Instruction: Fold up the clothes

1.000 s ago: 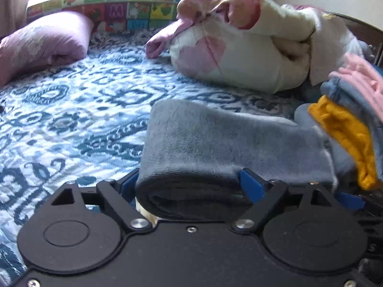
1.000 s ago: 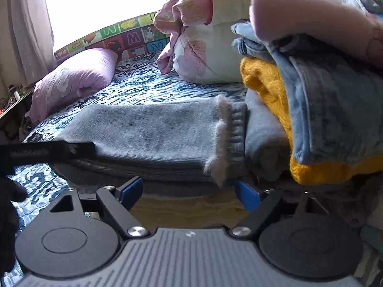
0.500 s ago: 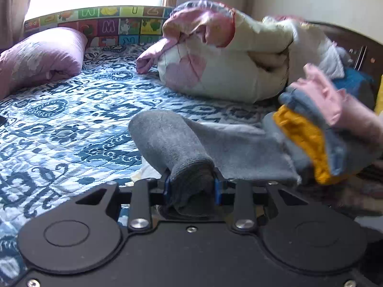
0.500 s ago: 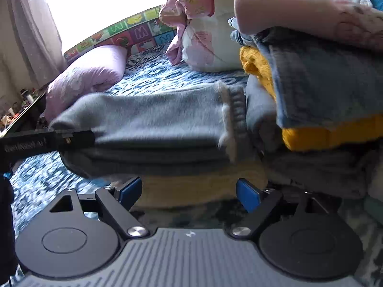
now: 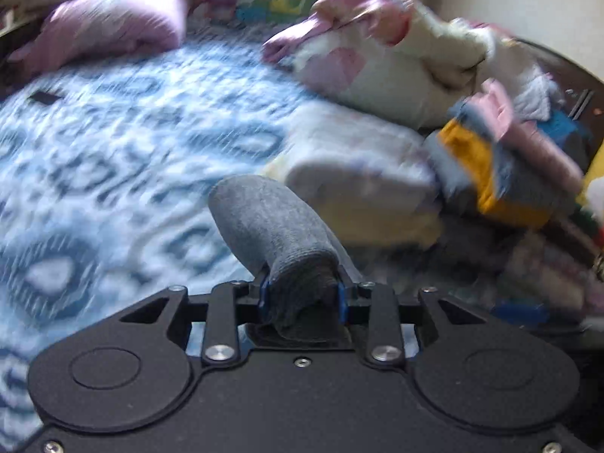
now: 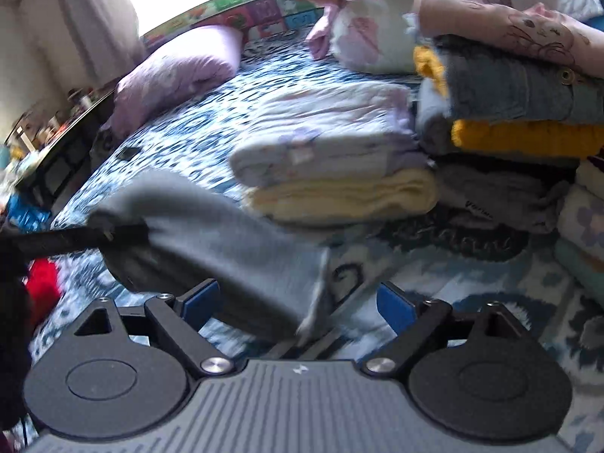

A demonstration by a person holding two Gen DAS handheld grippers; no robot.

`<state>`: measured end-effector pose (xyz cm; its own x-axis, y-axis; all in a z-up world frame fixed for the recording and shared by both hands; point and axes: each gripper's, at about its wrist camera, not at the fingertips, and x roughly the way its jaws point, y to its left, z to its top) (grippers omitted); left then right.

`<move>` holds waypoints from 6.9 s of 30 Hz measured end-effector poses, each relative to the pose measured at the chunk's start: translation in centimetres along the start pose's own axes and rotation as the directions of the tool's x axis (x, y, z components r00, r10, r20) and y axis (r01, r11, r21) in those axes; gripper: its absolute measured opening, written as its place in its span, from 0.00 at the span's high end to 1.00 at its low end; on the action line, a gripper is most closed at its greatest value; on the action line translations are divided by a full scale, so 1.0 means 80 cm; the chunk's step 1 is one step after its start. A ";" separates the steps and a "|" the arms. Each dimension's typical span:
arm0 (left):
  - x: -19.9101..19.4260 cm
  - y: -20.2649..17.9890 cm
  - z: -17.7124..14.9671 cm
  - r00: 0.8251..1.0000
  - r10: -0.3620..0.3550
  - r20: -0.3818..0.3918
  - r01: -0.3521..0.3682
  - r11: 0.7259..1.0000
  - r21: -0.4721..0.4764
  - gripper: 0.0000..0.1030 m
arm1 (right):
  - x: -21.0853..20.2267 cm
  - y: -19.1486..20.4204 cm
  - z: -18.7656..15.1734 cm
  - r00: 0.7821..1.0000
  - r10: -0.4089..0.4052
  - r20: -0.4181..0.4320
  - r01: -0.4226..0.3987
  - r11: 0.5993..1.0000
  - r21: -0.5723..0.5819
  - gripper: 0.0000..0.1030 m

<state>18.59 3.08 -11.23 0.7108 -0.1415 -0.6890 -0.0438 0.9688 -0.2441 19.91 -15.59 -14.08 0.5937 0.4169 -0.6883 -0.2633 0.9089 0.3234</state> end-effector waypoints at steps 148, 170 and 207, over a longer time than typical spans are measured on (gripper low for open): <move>-0.006 -0.059 -0.151 0.988 -0.114 0.103 0.026 0.785 0.619 0.45 | 0.000 0.031 -0.189 0.964 0.263 0.035 -0.262 0.925 0.275 0.44; 0.054 -0.133 -0.140 0.987 -0.149 -0.057 0.153 0.787 0.597 0.92 | -0.005 0.015 -0.177 0.968 0.244 -0.063 -0.224 0.949 0.224 0.37; 0.063 -0.119 -0.110 0.968 -0.241 -0.073 0.242 0.806 0.540 0.93 | -0.023 0.020 -0.197 0.971 0.208 -0.115 -0.181 0.962 0.207 0.36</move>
<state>16.39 -8.62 -18.37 0.6473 -0.3853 -0.6576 0.5155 0.8569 0.0054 6.43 -14.74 -22.55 0.4344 0.5950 -0.6762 -0.2037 0.7962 0.5697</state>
